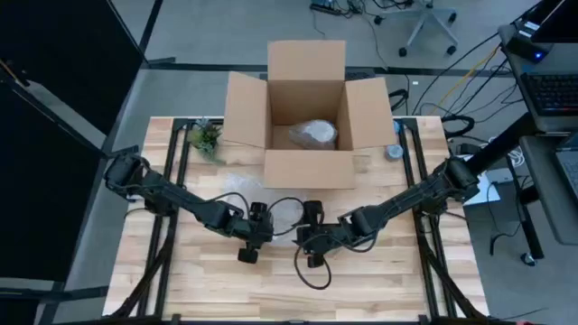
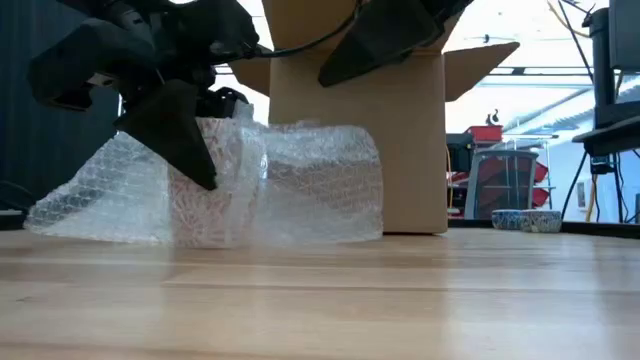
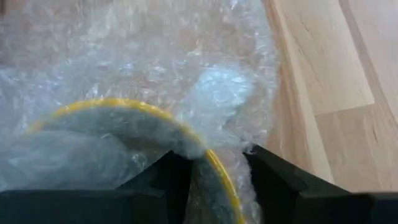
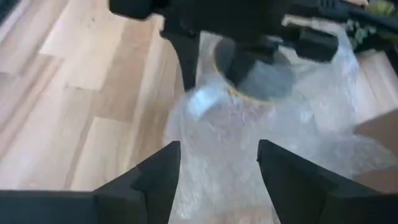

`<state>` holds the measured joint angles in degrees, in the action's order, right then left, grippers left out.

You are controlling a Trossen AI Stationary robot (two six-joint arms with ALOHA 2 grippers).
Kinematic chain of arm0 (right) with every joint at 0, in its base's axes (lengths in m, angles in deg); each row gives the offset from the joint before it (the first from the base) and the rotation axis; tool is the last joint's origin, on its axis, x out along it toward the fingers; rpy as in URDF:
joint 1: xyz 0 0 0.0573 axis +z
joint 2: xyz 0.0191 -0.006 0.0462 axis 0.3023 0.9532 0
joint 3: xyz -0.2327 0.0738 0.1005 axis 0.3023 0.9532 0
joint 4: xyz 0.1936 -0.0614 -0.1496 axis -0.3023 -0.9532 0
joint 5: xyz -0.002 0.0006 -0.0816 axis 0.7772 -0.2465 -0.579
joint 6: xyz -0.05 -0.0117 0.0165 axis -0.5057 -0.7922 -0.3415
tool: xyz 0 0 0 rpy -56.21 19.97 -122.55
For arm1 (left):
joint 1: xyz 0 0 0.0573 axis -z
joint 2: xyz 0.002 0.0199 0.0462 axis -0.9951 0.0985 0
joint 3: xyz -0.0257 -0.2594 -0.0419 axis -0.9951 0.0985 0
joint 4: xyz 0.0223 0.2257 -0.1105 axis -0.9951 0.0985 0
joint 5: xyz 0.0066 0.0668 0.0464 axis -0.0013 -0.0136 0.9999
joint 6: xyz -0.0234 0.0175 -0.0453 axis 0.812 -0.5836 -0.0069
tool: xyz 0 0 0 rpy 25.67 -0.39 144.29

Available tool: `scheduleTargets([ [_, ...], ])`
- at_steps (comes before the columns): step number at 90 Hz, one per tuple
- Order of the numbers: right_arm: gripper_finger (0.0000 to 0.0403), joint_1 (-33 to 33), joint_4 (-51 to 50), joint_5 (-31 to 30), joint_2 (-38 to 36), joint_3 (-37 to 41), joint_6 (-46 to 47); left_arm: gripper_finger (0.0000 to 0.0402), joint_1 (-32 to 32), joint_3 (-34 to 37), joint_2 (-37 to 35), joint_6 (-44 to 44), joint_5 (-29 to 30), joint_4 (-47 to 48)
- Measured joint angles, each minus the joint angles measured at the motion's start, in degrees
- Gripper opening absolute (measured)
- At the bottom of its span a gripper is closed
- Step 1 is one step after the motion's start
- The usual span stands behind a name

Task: Wrap mug
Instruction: Wrap the orange mug with bubble wrap

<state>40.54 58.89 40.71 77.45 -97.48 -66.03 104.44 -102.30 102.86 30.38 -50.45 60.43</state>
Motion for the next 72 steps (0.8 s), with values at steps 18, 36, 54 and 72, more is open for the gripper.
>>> scheduleTargets([
  [18, 0.0201, 1.1, -4.7, 0.2, 0.0, 0.0, 4.3, 0.0129, 0.0, 0.1, 0.0, 0.7, -2.4, -1.5],
  [36, 0.0201, 2.7, -4.9, 0.2, 0.0, 0.0, 5.6, 0.0129, 1.4, 0.1, 0.0, 4.2, -4.1, -2.2],
  [54, 0.0201, 4.3, -6.7, 0.3, 0.0, 0.0, 8.1, 0.0129, 3.7, -0.6, 0.1, 6.8, -4.8, -3.5],
  [72, 0.0201, 5.6, -6.7, 0.3, 0.0, 0.0, 9.7, 0.0129, 5.4, -0.9, 1.7, 7.7, -4.9, -10.4],
])
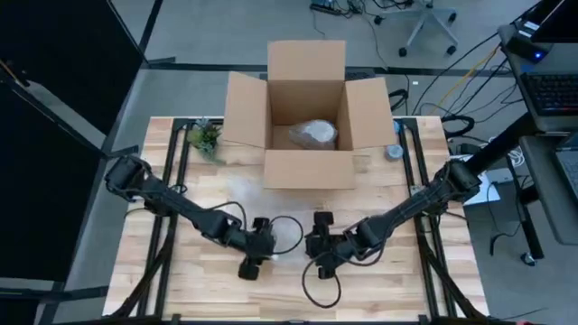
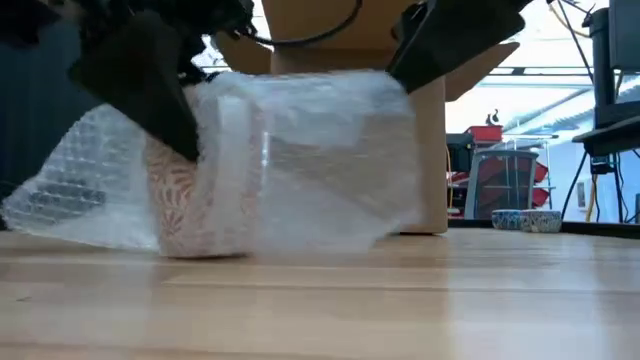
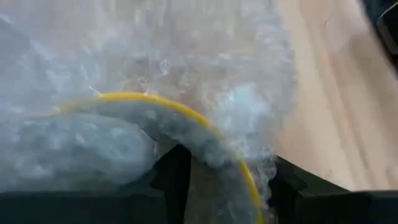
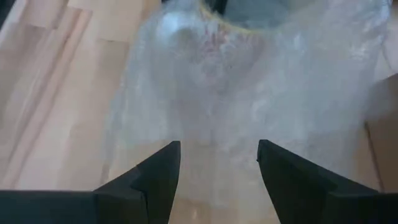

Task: Wrap mug
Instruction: Wrap the orange mug with bubble wrap

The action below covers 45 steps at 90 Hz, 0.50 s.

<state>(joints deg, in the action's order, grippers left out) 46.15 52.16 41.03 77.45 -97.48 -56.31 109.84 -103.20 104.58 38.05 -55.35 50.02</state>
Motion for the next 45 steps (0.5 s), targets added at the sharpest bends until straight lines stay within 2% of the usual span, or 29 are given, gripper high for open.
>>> scheduleTargets([
  [9, 0.0201, 0.9, 0.0, 0.0, 0.0, 0.0, 1.0, 0.0129, 0.4, -1.2, 2.9, -0.2, 0.8, -3.1],
  [22, 0.0201, 2.9, -1.6, -0.2, -0.3, 0.0, 2.0, 0.0129, 0.3, -8.5, 8.5, -3.6, 1.1, 1.2],
  [36, 0.0201, 5.6, -8.6, -5.3, -2.8, -0.1, 8.5, 0.0129, -0.3, -18.4, 13.3, -7.8, 1.2, 8.5],
  [45, 0.0201, 8.1, -12.3, -8.9, -4.3, -0.1, 12.6, 0.0129, -1.3, -22.3, 15.4, -9.5, 1.3, 10.6],
])
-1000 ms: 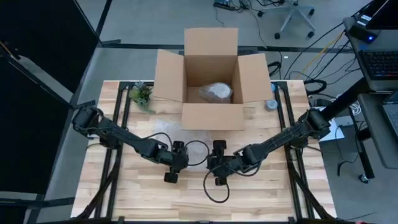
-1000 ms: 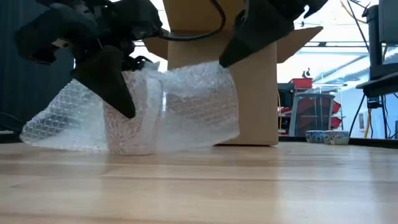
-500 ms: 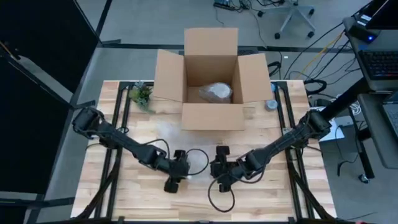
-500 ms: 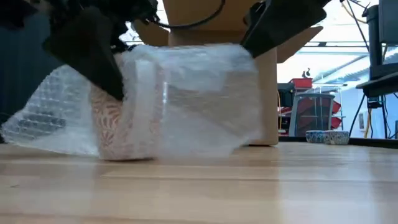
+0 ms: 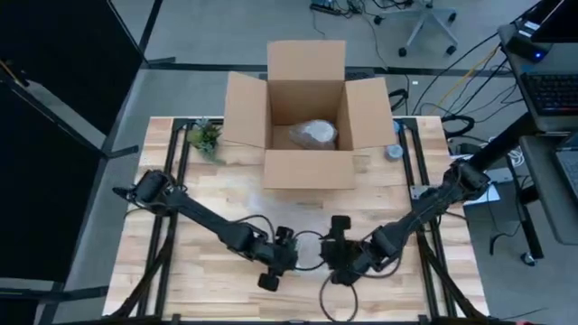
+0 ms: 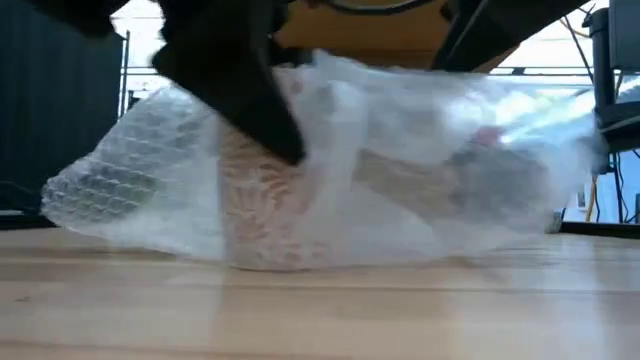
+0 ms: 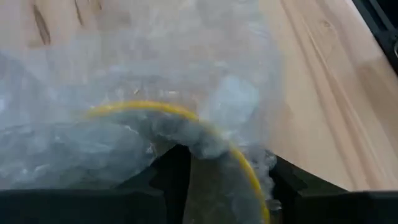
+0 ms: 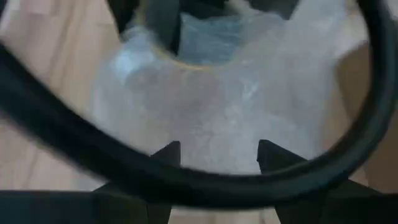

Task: Wrap mug
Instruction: Wrap the orange mug with bubble wrap

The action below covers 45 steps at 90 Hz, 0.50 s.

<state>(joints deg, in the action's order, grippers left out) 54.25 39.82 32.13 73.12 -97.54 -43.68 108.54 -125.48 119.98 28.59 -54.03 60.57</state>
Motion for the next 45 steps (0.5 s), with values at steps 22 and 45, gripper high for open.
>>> scheduleTargets([
  [22, 0.0201, 4.7, -2.8, -5.5, -1.1, 0.0, 5.7, 0.0129, -1.9, -2.0, 3.0, -1.1, 0.0, -0.1],
  [45, 0.0201, 5.3, -3.4, -6.4, -0.9, 0.0, 8.2, 0.0129, -2.0, -2.0, 2.6, -1.4, -1.1, 0.2],
])
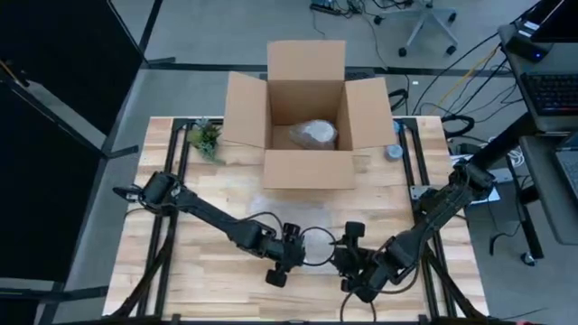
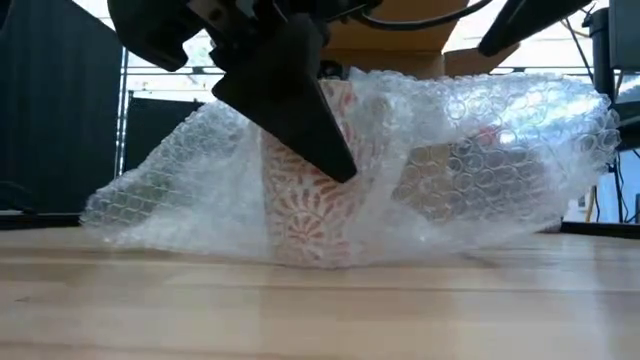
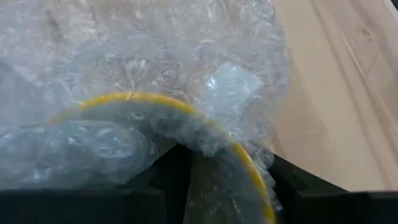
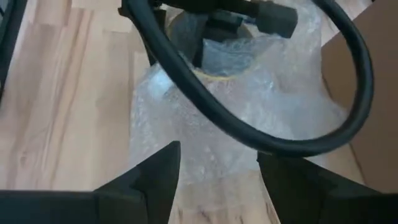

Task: Wrap mug
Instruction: Wrap the orange mug with bubble wrap

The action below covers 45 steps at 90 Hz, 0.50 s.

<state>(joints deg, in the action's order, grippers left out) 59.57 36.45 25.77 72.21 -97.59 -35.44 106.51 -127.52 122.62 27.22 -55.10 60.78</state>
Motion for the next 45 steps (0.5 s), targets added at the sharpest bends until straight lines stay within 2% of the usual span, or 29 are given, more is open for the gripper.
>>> scheduleTargets([
  [9, 0.0201, -0.4, 2.8, -1.4, 0.0, 0.0, -2.2, 0.0135, 0.0, 0.0, 0.0, 0.1, -1.0, 0.1],
  [30, 0.0201, -0.7, 13.9, -0.5, 1.0, 0.0, -10.5, 0.0168, 0.0, -0.1, -0.1, 0.1, -1.7, 0.3],
  [45, 0.0201, -0.5, 15.1, 1.5, 3.4, 0.0, -8.0, 0.0175, -0.2, -2.1, -0.1, 0.1, -1.8, 2.5],
])
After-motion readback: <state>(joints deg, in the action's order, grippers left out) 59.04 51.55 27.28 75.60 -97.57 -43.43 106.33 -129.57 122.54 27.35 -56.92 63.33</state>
